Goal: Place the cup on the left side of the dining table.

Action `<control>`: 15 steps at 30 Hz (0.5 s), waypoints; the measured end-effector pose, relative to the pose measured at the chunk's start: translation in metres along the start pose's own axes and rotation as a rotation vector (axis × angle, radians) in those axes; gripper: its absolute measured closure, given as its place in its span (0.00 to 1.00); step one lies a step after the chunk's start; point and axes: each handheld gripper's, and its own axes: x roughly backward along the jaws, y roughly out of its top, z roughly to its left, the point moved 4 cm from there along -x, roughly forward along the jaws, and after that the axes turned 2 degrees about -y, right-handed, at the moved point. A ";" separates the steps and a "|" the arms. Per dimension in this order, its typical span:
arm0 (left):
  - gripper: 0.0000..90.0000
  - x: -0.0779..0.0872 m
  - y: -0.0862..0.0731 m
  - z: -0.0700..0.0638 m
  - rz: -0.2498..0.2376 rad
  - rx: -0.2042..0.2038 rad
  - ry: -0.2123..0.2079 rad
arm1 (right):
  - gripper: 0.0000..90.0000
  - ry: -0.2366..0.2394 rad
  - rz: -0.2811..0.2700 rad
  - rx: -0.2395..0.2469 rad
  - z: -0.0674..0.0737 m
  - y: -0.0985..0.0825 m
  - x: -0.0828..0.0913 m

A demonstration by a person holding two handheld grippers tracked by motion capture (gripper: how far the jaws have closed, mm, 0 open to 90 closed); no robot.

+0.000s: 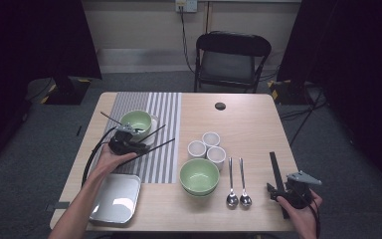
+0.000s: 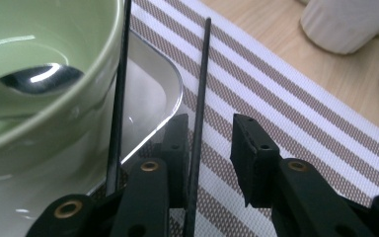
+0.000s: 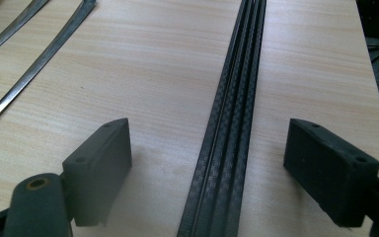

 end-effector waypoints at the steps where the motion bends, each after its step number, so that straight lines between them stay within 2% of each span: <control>1: 0.80 -0.001 -0.001 -0.001 0.025 -0.013 0.006 | 0.20 0.000 0.000 0.000 0.000 0.000 0.000; 5: 0.87 -0.001 -0.002 0.000 0.022 -0.015 0.017 | 0.20 0.000 0.000 0.000 0.000 0.000 0.000; 10: 0.90 -0.006 -0.009 0.004 0.072 -0.022 0.045 | 0.20 0.000 0.000 0.000 0.000 0.000 0.000; 12: 0.90 -0.005 -0.010 0.005 0.064 -0.012 0.040 | 0.20 0.001 0.000 0.000 0.000 0.000 0.000; 15: 0.91 -0.006 -0.009 0.004 0.075 -0.038 0.057 | 0.20 0.000 0.000 0.000 0.000 0.000 0.000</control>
